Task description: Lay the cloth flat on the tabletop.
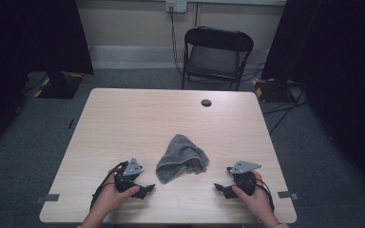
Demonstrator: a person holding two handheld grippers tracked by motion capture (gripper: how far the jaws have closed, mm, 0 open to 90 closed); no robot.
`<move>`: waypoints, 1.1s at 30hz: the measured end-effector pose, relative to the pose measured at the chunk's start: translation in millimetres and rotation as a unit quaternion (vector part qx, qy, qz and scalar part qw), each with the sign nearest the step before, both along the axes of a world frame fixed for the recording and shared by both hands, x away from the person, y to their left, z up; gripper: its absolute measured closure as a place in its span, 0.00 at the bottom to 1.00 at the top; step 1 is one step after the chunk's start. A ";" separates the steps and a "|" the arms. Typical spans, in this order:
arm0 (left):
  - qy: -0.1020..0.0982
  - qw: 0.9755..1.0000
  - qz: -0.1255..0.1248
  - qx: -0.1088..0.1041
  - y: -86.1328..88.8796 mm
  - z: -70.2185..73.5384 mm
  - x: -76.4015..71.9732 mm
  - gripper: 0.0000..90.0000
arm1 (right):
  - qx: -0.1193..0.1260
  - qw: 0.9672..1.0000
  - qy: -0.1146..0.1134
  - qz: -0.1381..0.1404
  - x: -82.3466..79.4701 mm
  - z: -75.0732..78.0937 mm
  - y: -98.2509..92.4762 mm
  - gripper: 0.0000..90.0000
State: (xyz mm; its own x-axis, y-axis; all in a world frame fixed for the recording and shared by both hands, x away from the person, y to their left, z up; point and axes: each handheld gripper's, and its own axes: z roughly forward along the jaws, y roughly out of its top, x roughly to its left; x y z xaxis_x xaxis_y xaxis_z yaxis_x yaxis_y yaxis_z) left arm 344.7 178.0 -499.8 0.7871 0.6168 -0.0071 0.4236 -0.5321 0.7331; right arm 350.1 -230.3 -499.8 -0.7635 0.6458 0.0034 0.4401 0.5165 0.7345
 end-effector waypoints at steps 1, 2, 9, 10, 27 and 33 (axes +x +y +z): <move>0.001 1.000 0.002 0.000 0.1 0.1 -0.6 0.14 | 0.000 1.000 0.000 0.000 0.0 0.0 0.0 0.17; 0.001 1.000 0.000 0.000 0.3 0.2 -0.7 0.15 | 0.000 1.000 0.000 0.000 0.0 0.0 0.0 0.17; 0.002 1.000 0.014 -0.006 -0.7 0.5 -2.1 0.16 | 0.002 1.000 0.002 -0.009 -0.2 0.2 1.4 0.17; 0.005 1.000 0.014 -0.018 -0.7 0.7 -1.7 0.19 | 0.002 1.000 0.001 -0.012 0.1 0.2 2.5 0.18; -0.001 0.999 0.030 -0.032 -23.8 14.3 0.6 0.48 | 0.047 0.999 0.008 0.010 17.5 5.5 33.9 0.60; -0.004 0.999 0.008 -0.044 -31.4 13.9 -2.8 0.53 | 0.035 0.999 0.002 0.017 25.0 1.5 45.2 0.69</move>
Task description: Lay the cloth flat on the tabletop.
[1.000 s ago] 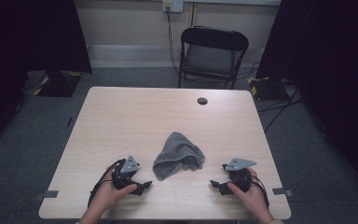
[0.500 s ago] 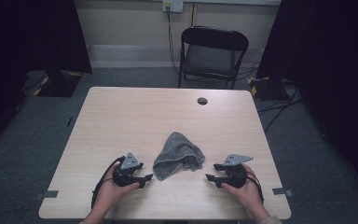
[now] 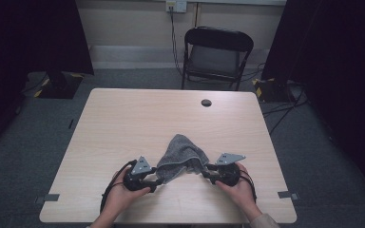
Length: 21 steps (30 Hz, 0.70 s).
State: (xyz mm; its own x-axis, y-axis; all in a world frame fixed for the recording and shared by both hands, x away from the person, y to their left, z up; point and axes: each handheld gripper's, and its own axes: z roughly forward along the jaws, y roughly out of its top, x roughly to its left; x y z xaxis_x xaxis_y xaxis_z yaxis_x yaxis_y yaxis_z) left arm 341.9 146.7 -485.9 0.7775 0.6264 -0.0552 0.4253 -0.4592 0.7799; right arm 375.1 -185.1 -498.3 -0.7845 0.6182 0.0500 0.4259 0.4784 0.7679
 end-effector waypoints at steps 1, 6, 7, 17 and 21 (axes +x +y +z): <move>0.001 1.000 -0.003 -0.004 -0.2 -0.3 -0.1 0.53 | -0.003 1.000 -0.002 -0.002 0.5 0.1 0.5 0.71; 0.010 1.000 -0.012 -0.001 -1.8 -4.7 -0.1 0.57 | -0.004 1.000 -0.006 -0.006 1.7 -0.1 1.0 0.81; 0.010 1.000 -0.014 0.003 -2.8 -5.4 -0.4 0.57 | -0.005 1.000 -0.006 0.004 1.3 -0.1 1.4 0.84; 0.002 0.999 -0.034 0.032 -6.8 -7.8 -0.4 0.85 | 0.003 1.000 0.003 0.017 -2.4 0.2 2.7 0.98; 0.006 0.998 -0.040 0.048 -7.6 -4.8 -1.7 0.93 | 0.011 1.000 0.004 0.014 -3.8 4.0 0.7 0.98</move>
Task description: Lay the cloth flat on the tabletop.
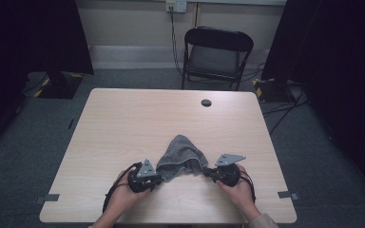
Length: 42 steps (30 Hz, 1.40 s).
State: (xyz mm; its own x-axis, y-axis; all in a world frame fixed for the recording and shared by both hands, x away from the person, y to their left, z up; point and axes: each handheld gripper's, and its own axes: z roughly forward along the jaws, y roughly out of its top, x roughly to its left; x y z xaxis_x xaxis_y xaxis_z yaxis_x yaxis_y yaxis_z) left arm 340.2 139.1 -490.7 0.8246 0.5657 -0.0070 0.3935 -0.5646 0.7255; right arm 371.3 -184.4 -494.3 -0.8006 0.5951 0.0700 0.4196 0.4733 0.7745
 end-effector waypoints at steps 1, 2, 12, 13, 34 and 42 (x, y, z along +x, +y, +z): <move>0.001 1.000 -0.001 0.002 0.7 0.4 0.2 0.96 | 0.001 1.000 -0.001 0.000 -0.4 1.4 -0.7 0.98; 0.006 1.000 -0.004 -0.001 2.0 1.0 0.4 0.98 | 0.004 1.000 -0.002 0.001 -0.9 2.9 -1.4 0.98; 0.022 0.999 0.005 -0.039 12.8 11.9 2.2 1.00 | 0.020 1.000 0.017 -0.001 -2.2 9.6 -12.9 1.00; 0.020 0.999 0.005 -0.038 12.7 11.3 2.1 1.00 | 0.020 1.000 0.017 -0.001 -2.2 9.6 -12.9 1.00; 0.029 0.999 -0.013 -0.029 4.7 -1.0 2.5 0.98 | 0.007 1.000 0.030 -0.003 -0.2 0.0 -0.1 1.00; 0.029 0.998 0.006 -0.049 19.7 16.7 3.9 0.99 | 0.031 0.999 0.029 -0.014 -1.0 13.1 -13.3 1.00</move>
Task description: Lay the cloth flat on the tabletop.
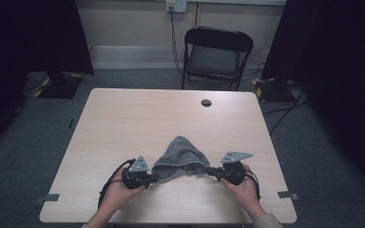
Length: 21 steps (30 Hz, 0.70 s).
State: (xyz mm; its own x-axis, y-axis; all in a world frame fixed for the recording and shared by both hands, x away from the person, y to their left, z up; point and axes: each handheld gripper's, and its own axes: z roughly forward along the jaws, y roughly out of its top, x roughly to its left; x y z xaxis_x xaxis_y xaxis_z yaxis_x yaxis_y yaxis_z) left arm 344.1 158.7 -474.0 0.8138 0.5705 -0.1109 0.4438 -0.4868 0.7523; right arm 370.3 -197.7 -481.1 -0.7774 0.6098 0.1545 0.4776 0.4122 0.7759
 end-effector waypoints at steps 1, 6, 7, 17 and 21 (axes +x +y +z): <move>-0.001 1.000 0.001 -0.002 1.5 2.0 0.2 0.99 | 0.006 1.000 0.000 -0.002 0.2 3.0 -2.6 1.00; -0.010 1.000 0.010 -0.013 9.3 11.8 0.9 0.99 | 0.021 1.000 0.004 -0.007 2.6 12.3 -9.5 1.00; -0.013 1.000 0.012 -0.016 9.9 13.3 1.4 0.99 | 0.022 1.000 0.005 -0.007 2.7 12.9 -9.5 1.00; -0.025 0.999 0.015 -0.034 15.3 31.8 9.2 0.99 | 0.021 1.000 0.015 0.001 7.9 33.2 -10.4 1.00; -0.033 0.999 0.017 -0.035 19.3 40.7 11.9 1.00 | 0.020 1.000 0.017 0.002 9.9 42.0 -12.3 1.00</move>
State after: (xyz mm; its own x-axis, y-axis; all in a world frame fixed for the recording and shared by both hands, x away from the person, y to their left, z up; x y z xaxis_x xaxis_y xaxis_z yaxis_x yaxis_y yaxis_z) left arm 356.0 178.1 -433.3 0.8012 0.5903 -0.0982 0.4071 -0.4174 0.8124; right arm 380.2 -210.0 -439.2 -0.7734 0.5999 0.2049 0.5025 0.3832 0.7750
